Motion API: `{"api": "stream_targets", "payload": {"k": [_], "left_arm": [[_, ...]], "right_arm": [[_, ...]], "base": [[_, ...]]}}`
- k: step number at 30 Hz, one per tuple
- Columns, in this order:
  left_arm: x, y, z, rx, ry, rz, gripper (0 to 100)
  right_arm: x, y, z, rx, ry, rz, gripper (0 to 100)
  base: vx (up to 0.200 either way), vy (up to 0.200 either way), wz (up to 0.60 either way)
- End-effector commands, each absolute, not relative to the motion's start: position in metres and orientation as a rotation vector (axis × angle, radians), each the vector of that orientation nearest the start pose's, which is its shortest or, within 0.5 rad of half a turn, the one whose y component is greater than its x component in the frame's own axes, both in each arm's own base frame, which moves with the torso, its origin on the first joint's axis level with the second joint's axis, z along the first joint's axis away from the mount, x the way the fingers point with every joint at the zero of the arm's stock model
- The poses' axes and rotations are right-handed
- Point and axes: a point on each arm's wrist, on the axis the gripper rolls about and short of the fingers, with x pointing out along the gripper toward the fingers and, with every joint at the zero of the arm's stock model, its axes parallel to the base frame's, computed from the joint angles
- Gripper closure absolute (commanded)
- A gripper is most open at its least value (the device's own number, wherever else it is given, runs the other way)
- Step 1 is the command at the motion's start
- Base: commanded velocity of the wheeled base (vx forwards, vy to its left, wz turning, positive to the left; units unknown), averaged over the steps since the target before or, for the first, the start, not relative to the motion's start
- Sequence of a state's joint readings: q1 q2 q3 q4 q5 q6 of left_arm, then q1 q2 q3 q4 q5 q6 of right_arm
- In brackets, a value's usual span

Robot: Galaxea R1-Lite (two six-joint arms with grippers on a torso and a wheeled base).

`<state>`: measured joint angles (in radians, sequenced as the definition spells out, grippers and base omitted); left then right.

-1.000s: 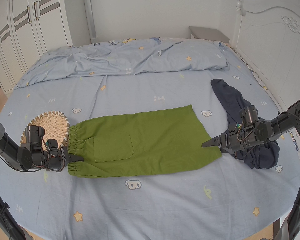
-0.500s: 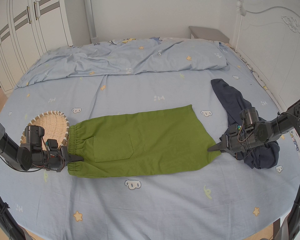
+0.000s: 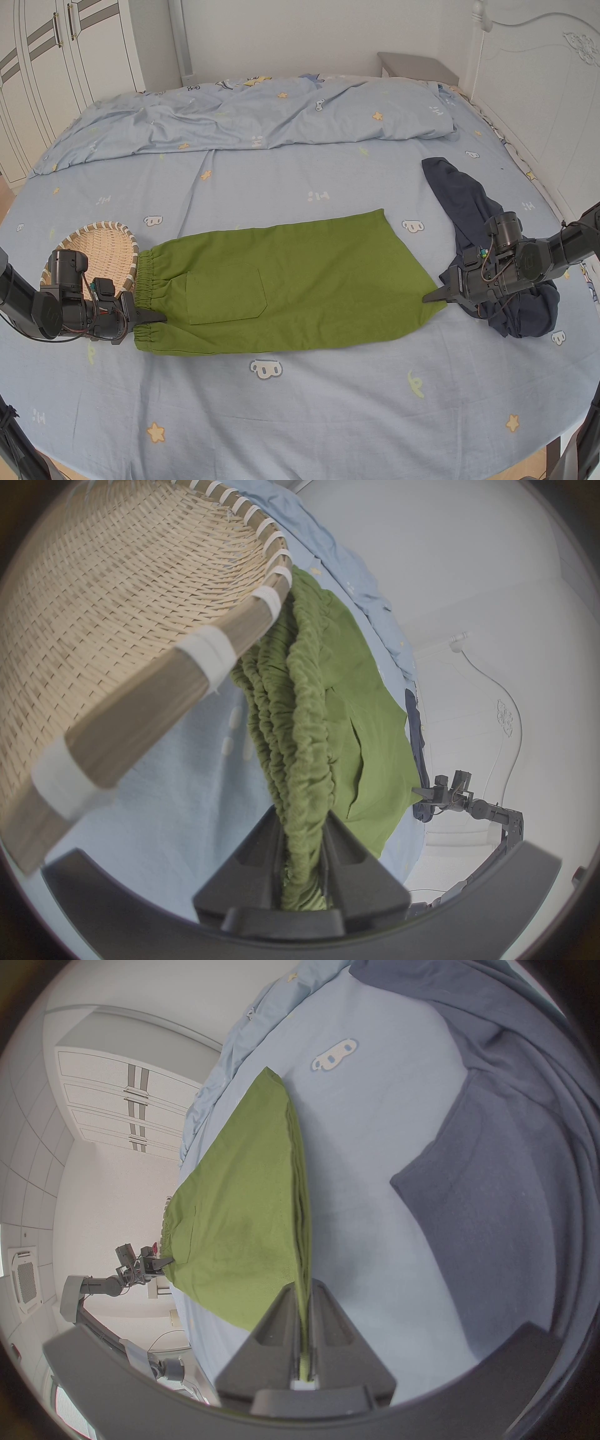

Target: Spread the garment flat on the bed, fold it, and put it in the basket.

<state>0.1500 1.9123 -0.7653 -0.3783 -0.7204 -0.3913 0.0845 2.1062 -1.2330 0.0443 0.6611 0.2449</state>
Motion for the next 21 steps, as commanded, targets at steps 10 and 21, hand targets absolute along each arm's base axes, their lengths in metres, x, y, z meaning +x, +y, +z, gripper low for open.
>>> {"api": "stream_targets", "payload": {"k": [10,21], "left_arm": [[0.262,0.033,0.099,-0.612,0.985,-0.417,100],[0.205,0.045,0.093,-0.56,1.038,-0.401,100]], "right_arm": [[0.297,0.042,0.128,0.448,1.045,0.596,100],[0.232,0.044,0.117,0.452,1.141,0.612,100]], "base": [[0.0,0.0,0.0],[0.0,0.0,0.0]]}}
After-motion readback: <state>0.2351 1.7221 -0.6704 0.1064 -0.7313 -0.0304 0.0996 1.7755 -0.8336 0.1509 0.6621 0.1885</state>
